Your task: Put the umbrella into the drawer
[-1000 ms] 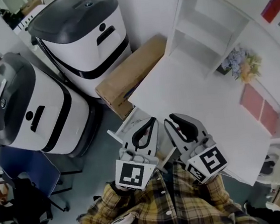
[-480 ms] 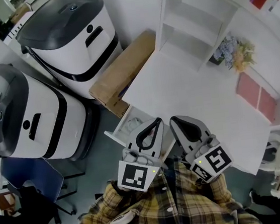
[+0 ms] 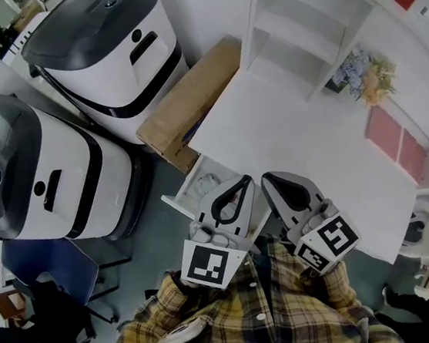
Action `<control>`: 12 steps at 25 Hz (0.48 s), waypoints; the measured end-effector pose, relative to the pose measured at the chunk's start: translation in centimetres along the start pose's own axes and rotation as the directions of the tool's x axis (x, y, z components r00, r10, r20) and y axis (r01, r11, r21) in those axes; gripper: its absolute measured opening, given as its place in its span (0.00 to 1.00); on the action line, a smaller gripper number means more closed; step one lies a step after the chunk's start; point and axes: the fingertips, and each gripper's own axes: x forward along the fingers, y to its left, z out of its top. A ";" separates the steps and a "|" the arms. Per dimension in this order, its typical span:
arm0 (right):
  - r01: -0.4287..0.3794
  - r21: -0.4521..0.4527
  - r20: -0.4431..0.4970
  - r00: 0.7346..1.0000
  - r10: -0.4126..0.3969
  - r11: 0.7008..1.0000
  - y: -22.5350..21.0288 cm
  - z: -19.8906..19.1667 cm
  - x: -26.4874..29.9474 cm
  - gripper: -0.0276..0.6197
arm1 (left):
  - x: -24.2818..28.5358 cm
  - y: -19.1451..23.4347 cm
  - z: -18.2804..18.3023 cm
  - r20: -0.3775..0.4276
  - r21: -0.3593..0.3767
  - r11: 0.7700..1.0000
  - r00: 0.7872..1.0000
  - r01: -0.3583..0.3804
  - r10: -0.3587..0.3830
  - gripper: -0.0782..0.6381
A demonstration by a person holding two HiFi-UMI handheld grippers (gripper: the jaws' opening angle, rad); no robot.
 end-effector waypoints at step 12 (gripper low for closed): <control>-0.009 0.034 -0.001 1.000 0.009 0.999 -0.4 0.1 1.3 0.07 | 0.3 1.2 0.2 0.000 0.005 1.000 1.000 -0.013 0.013 0.14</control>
